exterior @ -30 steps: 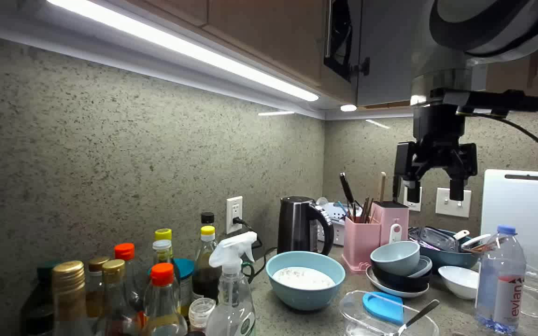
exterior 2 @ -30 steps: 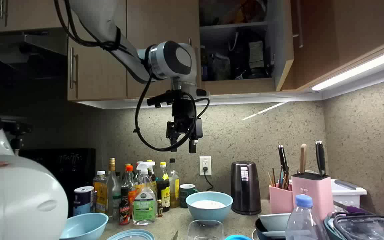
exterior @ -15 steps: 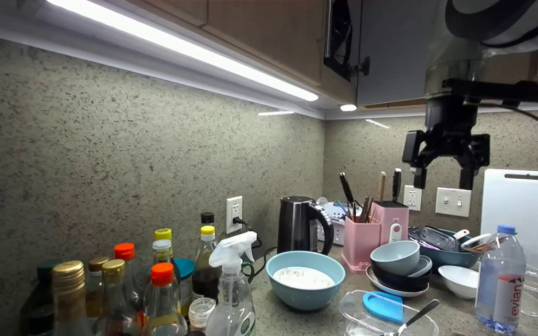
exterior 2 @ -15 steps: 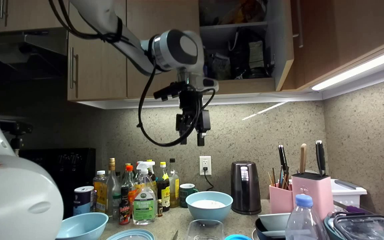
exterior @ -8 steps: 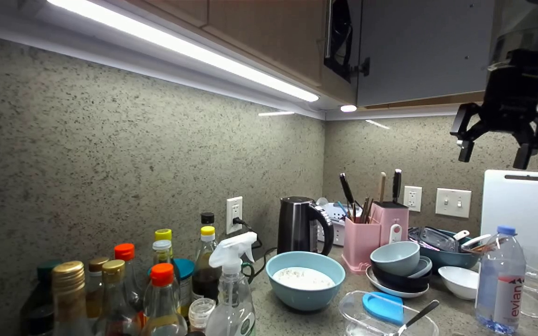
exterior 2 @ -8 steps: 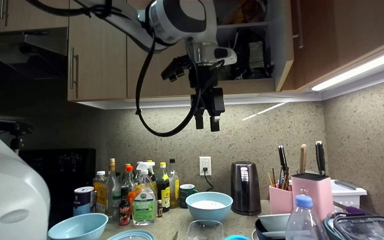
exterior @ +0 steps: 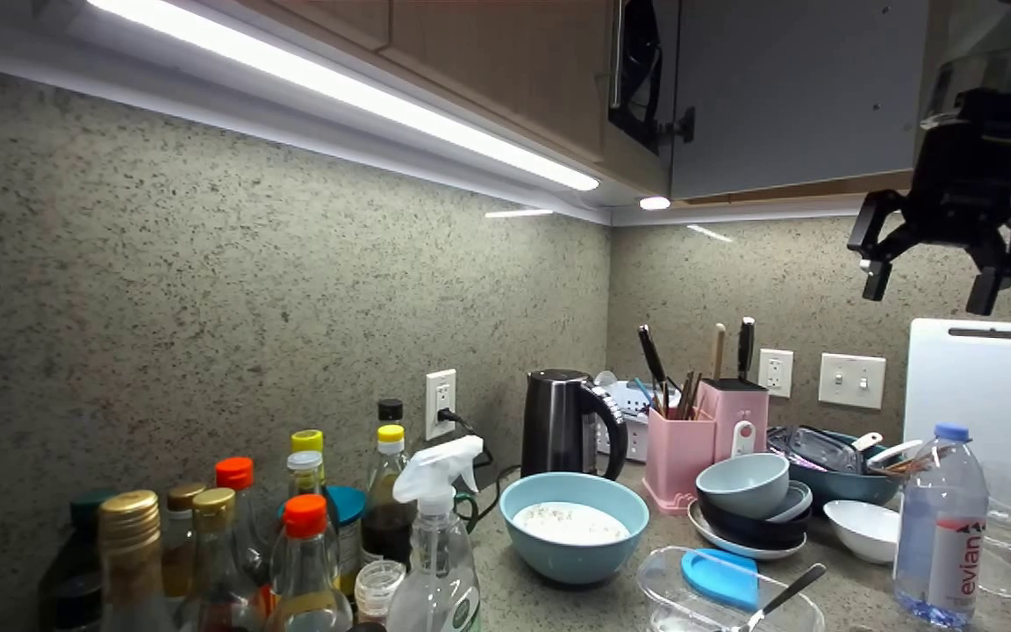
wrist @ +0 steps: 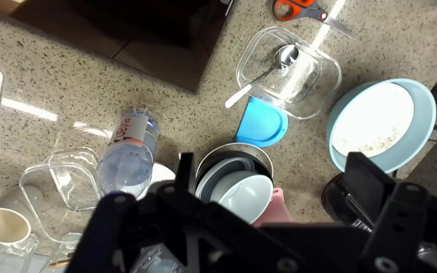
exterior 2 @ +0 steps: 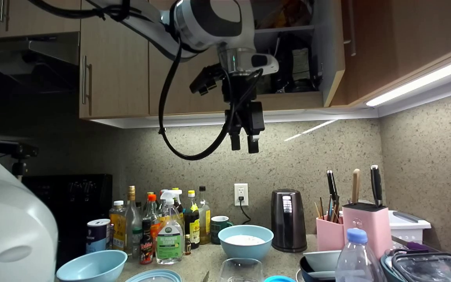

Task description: Close the door of the top kitchen cabinet

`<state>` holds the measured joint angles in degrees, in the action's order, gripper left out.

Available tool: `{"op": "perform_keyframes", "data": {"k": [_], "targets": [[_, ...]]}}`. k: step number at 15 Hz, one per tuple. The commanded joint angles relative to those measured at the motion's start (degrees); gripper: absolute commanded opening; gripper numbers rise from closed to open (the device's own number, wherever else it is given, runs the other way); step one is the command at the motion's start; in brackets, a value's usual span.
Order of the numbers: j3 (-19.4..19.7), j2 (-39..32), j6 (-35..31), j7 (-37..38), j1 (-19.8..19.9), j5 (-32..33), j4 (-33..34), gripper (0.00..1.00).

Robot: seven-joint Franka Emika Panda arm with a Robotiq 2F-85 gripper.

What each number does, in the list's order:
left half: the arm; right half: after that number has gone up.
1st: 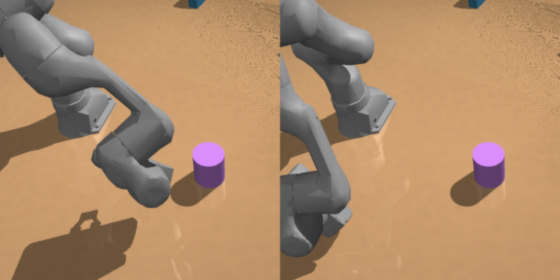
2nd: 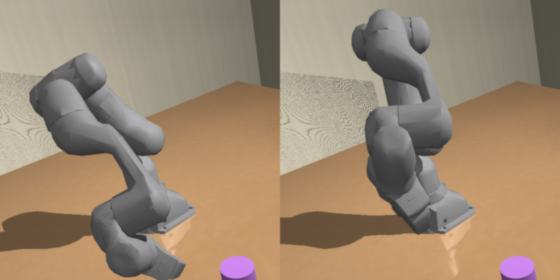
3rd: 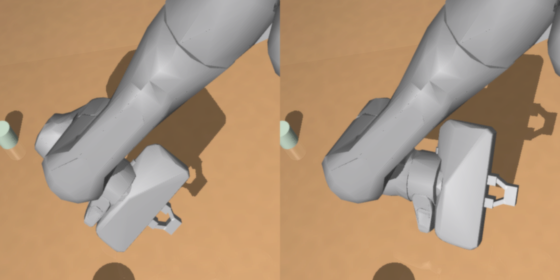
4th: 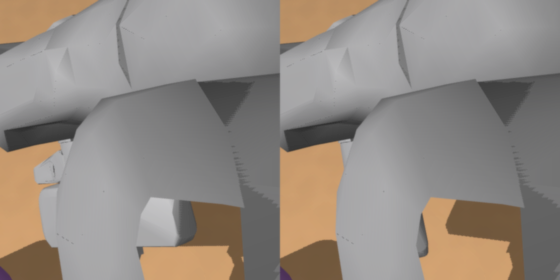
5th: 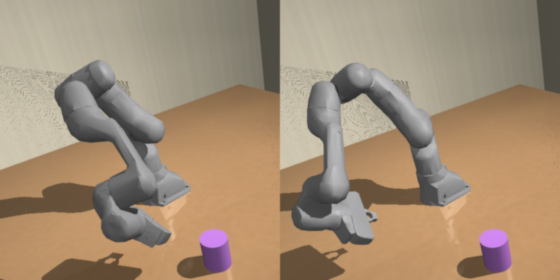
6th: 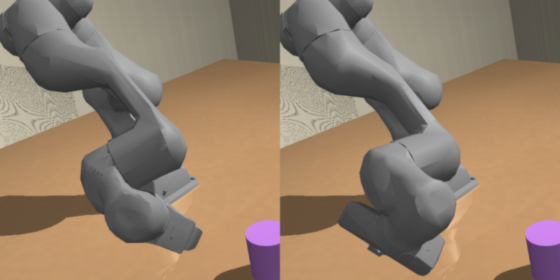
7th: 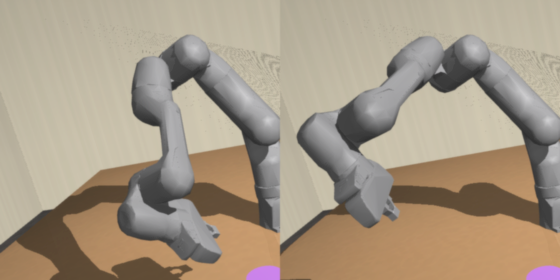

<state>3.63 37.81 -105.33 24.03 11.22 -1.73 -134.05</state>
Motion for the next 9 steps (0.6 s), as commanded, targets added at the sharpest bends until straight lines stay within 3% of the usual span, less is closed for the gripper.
{"op": "perform_keyframes", "data": {"k": [1, 7, 8, 9], "targets": [[3.7, -1.5, -1.3, -2.1, 2.7, -0.9, 3.8, 1.0], [10.1, -5.1, -4.4, 0.1, 6.6, -3.5, 14.2, 1.0], [8.8, -3.2, -3.4, -1.4, 6.5, -1.7, 11.1, 1.0], [9.2, -3.5, -3.3, -1.5, 6.9, -1.9, 12.2, 1.0]]}}
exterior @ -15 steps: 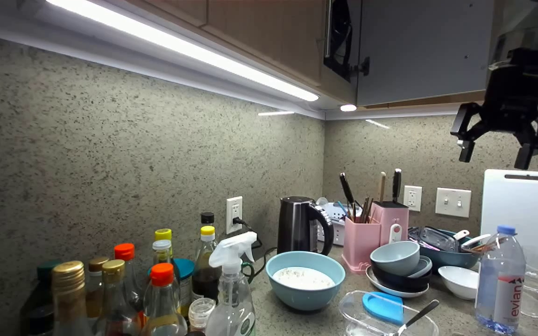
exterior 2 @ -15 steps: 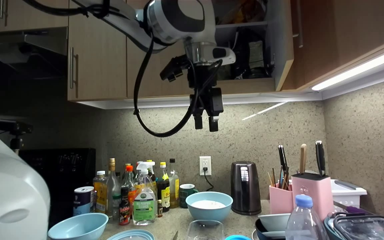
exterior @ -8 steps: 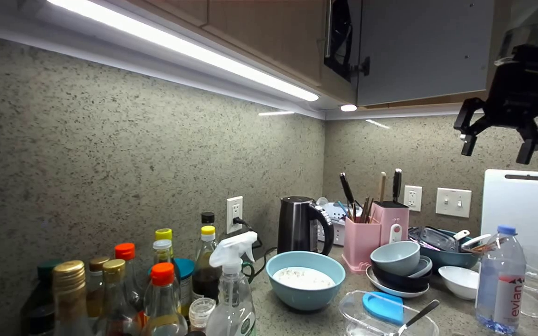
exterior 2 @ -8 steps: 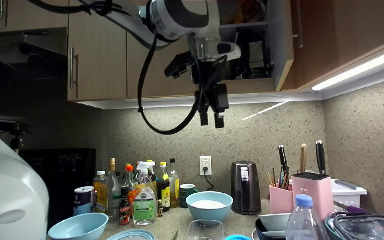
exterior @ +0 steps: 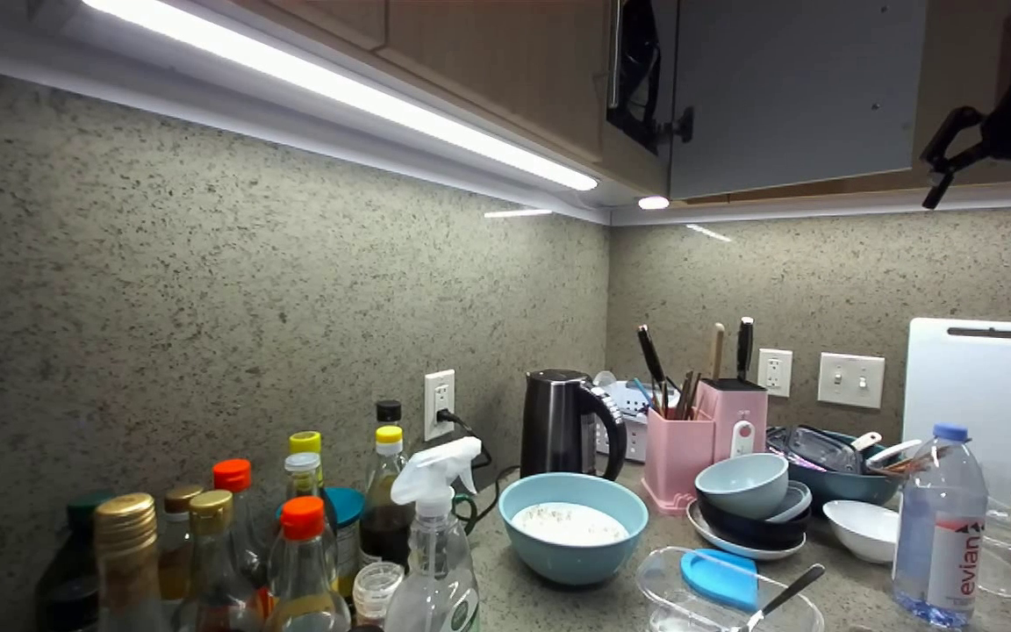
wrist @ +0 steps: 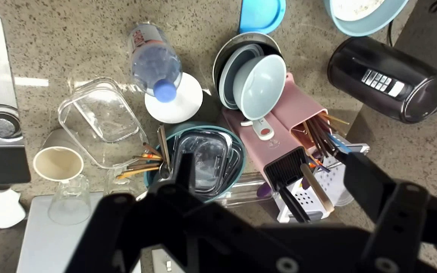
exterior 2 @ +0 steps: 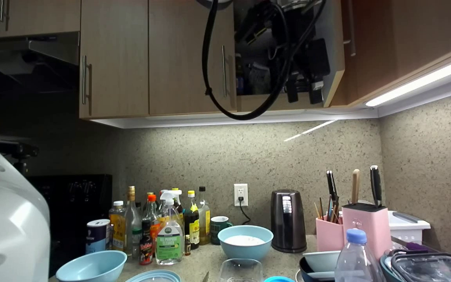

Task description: Close the door of the top kitchen cabinet

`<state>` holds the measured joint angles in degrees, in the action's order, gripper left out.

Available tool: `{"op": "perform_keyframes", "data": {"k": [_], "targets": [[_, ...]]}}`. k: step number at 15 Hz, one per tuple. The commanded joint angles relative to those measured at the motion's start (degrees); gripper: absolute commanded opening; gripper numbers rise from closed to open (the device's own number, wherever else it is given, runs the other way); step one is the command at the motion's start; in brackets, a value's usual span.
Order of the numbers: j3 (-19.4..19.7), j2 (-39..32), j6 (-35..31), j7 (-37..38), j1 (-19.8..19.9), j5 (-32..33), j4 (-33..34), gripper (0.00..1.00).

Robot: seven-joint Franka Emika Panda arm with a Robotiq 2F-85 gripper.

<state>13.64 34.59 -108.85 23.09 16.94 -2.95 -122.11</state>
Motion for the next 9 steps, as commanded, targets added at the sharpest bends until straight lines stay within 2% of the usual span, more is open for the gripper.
{"op": "perform_keyframes", "data": {"k": [1, 4, 9], "targets": [[-0.8, -0.3, 0.3, -0.6, 1.3, -0.7, 0.3, 1.0], [-1.4, -0.4, 0.3, -0.5, 1.1, -0.6, -0.1, 1.0], [0.0, -4.9, 1.8, 9.8, 2.0, -9.0, 8.8, 1.0]]}}
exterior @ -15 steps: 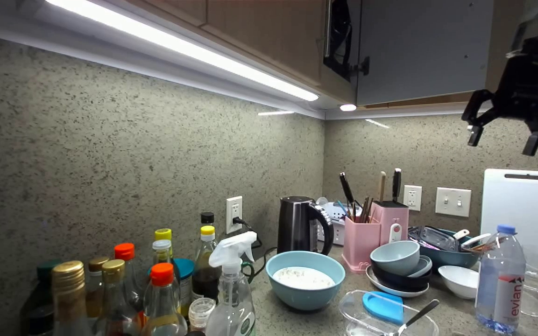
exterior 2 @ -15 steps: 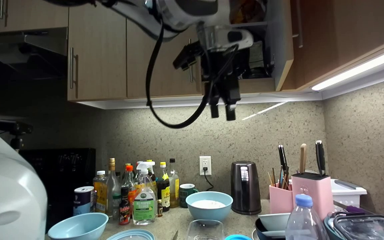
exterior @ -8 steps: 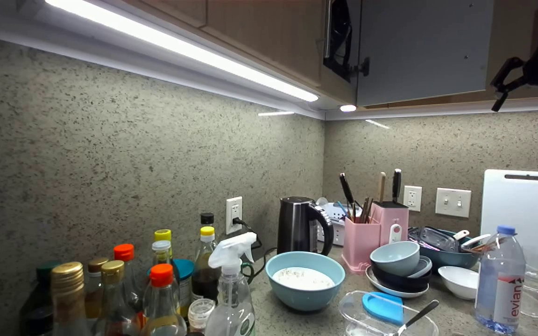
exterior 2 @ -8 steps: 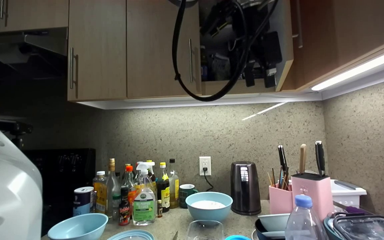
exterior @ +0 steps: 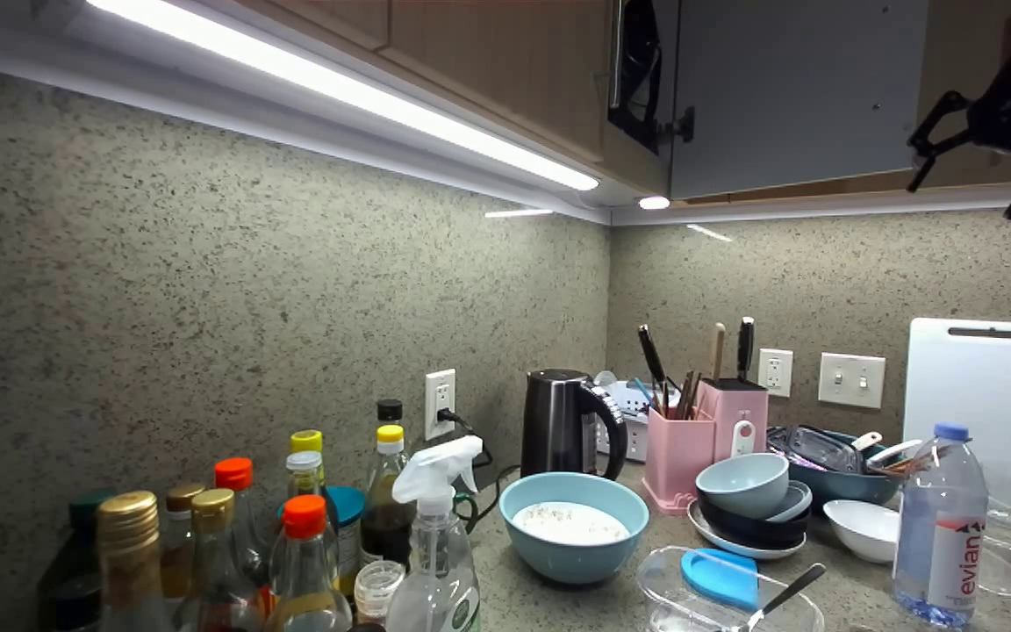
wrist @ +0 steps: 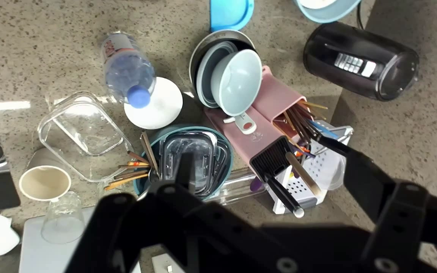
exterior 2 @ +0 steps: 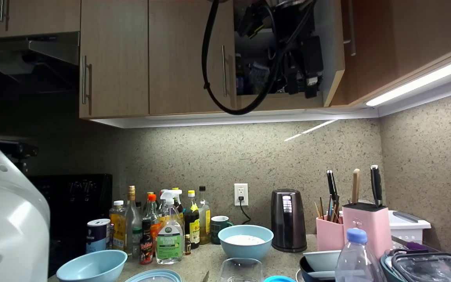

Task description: Close the door of the top kitchen cabinet

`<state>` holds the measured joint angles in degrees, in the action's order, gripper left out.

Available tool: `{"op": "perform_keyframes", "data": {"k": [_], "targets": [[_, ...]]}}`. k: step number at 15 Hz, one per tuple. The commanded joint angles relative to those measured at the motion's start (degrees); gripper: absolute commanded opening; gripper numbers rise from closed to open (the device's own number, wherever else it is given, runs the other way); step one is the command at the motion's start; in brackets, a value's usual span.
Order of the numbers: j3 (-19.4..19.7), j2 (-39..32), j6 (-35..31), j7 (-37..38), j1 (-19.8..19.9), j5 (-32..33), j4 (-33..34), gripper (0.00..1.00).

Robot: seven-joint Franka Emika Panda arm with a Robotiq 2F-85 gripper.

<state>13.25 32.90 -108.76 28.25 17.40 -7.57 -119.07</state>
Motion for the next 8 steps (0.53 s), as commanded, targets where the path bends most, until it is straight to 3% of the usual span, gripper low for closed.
{"op": "perform_keyframes", "data": {"k": [1, 8], "targets": [[0.6, -3.8, 1.6, 6.5, 1.9, -5.8, 7.2, 1.0], [2.0, -7.2, -2.1, 19.8, 3.8, -10.2, 14.5, 1.0]]}}
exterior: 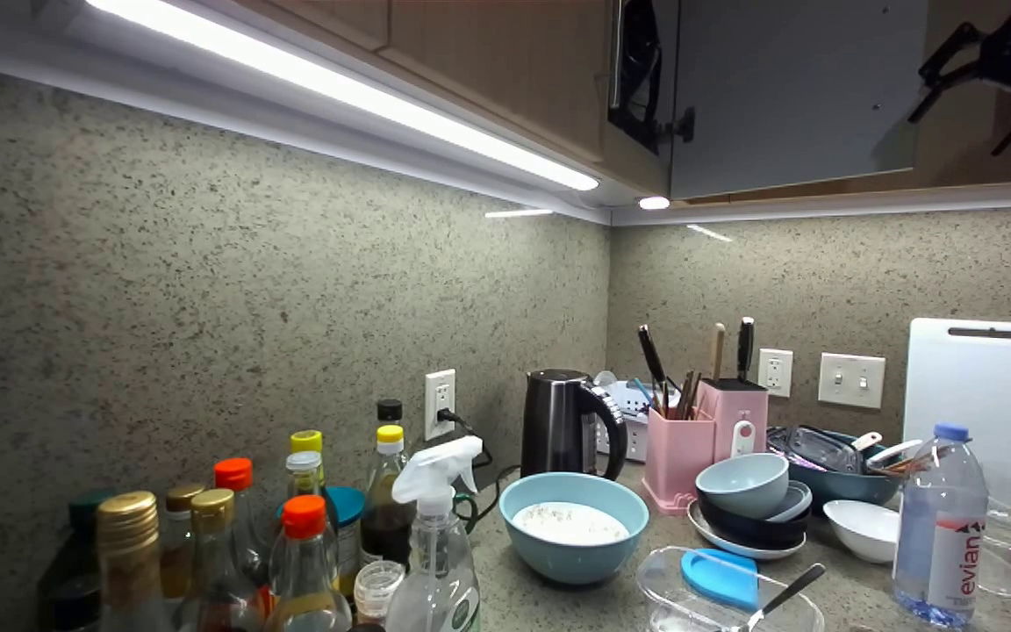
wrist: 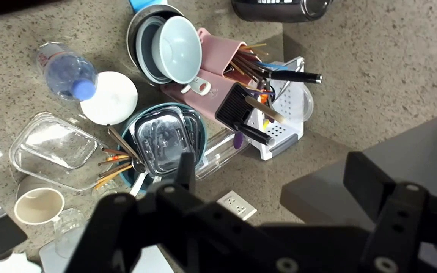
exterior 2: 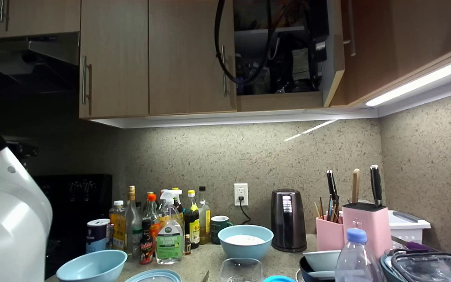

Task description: Close the door of the top kitchen cabinet

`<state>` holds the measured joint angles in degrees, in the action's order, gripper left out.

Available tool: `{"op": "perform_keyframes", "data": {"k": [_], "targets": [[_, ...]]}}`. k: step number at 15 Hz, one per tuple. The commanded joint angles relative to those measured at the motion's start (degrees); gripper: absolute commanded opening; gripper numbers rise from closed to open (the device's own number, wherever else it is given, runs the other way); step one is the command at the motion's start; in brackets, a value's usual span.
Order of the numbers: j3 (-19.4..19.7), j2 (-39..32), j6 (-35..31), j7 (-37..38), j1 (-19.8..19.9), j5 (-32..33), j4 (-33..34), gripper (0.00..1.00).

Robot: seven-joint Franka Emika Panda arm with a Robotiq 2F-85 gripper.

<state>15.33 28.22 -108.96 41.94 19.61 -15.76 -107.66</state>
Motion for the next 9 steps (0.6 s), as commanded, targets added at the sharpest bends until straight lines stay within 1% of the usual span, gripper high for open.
{"op": "perform_keyframes", "data": {"k": [1, 2, 5, 9], "targets": [[-0.2, -3.1, -2.2, 8.8, 1.9, -1.5, 3.9, 1.0], [0.2, -1.2, -1.2, 4.5, 0.7, -0.3, 2.1, 1.0], [0.3, -1.6, -1.2, 5.0, 0.6, -0.3, 2.6, 1.0], [2.4, -2.8, -0.2, 6.4, 1.9, -0.6, 3.8, 1.0]]}}
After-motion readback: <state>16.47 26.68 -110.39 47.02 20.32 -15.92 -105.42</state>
